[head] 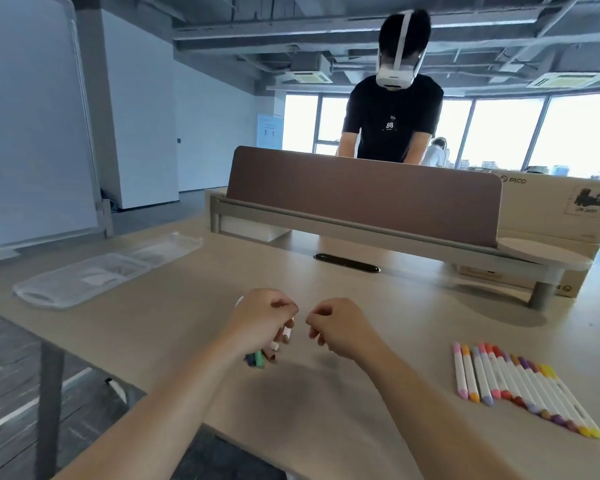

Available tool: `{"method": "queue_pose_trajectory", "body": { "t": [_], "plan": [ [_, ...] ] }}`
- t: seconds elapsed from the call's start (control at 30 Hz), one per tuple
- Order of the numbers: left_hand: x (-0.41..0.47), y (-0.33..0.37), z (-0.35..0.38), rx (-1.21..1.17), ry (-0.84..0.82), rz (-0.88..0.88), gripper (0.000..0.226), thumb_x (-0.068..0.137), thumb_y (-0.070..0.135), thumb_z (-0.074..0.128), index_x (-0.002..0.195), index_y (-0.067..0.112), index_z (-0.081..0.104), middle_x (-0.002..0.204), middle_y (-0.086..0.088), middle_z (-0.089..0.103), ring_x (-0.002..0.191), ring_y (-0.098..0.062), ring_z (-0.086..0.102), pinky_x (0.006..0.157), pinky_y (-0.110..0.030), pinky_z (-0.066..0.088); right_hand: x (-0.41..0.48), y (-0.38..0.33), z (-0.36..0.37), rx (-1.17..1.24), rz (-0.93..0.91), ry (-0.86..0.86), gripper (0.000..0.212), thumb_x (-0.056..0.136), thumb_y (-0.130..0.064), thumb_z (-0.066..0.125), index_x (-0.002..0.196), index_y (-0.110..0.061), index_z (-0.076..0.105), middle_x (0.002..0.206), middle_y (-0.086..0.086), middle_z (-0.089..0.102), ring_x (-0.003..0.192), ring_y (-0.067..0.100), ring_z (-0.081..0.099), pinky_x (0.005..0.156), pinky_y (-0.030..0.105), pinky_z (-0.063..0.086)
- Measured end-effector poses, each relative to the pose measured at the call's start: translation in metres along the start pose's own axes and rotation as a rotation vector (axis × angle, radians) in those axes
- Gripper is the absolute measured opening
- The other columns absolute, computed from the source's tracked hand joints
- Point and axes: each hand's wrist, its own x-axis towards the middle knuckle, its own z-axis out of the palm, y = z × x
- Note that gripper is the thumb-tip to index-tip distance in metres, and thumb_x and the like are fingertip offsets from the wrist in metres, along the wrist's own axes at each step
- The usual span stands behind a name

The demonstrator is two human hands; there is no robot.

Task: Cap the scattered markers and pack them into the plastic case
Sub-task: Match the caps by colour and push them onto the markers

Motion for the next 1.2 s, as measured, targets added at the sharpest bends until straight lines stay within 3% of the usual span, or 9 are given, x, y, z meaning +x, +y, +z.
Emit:
{"method": "queue_pose_trajectory", "body": {
  "t": [0.2,0.3,0.4,0.57,0.7,0.83,1.03,1.07,1.2],
  "plan": [
    [0.010,-0.031,-0.038,0.028,0.077,0.001,0.017,0.094,0.018,0.058,0.081,0.018,0.069,0.072,0.000,0.068,0.050,-0.012,0.051,0.049,-0.024,0.039,0.052,-0.006,0.047,-0.204,0.005,0.057,0.008,0.078,-0.008,0.064,0.075,-0.011,0.072,0.084,0.010,0.072,0.082,0.025,0.068,0.075,0.035,0.057],
    [0.006,-0.041,-0.044,0.043,0.055,-0.026,0.014,0.094,0.016,0.057,0.088,0.015,0.070,0.073,0.000,0.068,0.049,-0.011,0.050,0.045,-0.019,0.038,0.066,-0.006,0.061,-0.331,0.099,0.034,0.004,0.070,-0.009,0.069,0.068,-0.008,0.065,0.072,0.009,0.066,0.071,0.024,0.065,0.065,0.035,0.058],
    [0.004,-0.042,-0.047,0.064,0.046,-0.024,0.009,0.091,0.016,0.061,0.094,0.016,0.070,0.084,-0.001,0.071,0.052,-0.009,0.054,0.046,-0.017,0.042,0.065,-0.018,0.059,-0.473,0.134,-0.013,0.028,0.075,-0.007,0.070,0.058,-0.011,0.049,0.058,0.005,0.049,0.052,0.018,0.048,0.043,0.025,0.037],
    [0.005,-0.045,-0.042,0.389,-0.034,0.037,0.014,0.087,0.026,0.068,0.100,0.022,0.071,0.092,0.007,0.066,0.075,-0.009,0.059,0.061,-0.020,0.044,0.063,-0.034,0.052,-0.740,0.151,-0.140,0.037,0.085,-0.014,0.067,0.054,-0.013,0.047,0.056,0.004,0.046,0.049,0.015,0.038,0.049,0.026,0.034],
    [0.006,-0.043,-0.035,0.661,-0.120,0.133,0.020,0.085,0.034,0.069,0.103,0.026,0.073,0.098,0.005,0.064,0.091,-0.014,0.058,0.074,-0.028,0.048,0.060,-0.029,0.046,-0.578,0.183,-0.195,0.033,0.088,-0.015,0.065,0.059,-0.014,0.050,0.050,0.002,0.054,0.049,0.014,0.046,0.046,0.022,0.036],
    [0.005,-0.037,-0.024,0.749,-0.092,0.111,0.021,0.079,0.036,0.070,0.089,0.018,0.072,0.090,-0.006,0.067,0.084,-0.019,0.056,0.055,-0.025,0.036,0.049,-0.024,0.036,-0.369,0.193,-0.176,0.028,0.087,-0.010,0.060,0.060,-0.006,0.053,0.070,0.018,0.065,0.051,0.025,0.054,0.057,0.026,0.045],
    [-0.003,-0.027,-0.009,0.838,-0.060,0.107,0.027,0.088,0.035,0.064,0.106,0.015,0.068,0.130,-0.007,0.056,0.127,-0.024,0.046,0.090,-0.029,0.038,0.031,-0.013,0.019,-0.280,0.207,-0.182,0.026,0.082,-0.006,0.056,0.057,-0.004,0.051,0.050,0.011,0.053,0.038,0.021,0.045,0.039,0.017,0.032],
    [-0.004,-0.026,-0.008,0.853,-0.061,0.101,0.028,0.088,0.035,0.064,0.108,0.016,0.067,0.132,-0.006,0.055,0.128,-0.023,0.045,0.095,-0.030,0.037,0.029,-0.013,0.017,-0.272,0.198,-0.191,0.025,0.082,-0.006,0.057,0.057,-0.004,0.052,0.050,0.010,0.053,0.037,0.020,0.045,0.039,0.016,0.031],
    [-0.004,-0.027,-0.004,0.822,-0.065,0.040,0.026,0.084,0.036,0.068,0.104,0.019,0.067,0.112,-0.002,0.062,0.113,-0.022,0.052,0.080,-0.028,0.040,0.022,-0.013,0.014,-0.245,0.156,-0.229,0.017,0.077,-0.008,0.056,0.060,-0.004,0.057,0.048,0.009,0.056,0.036,0.019,0.045,0.042,0.017,0.034]
  ]
}}
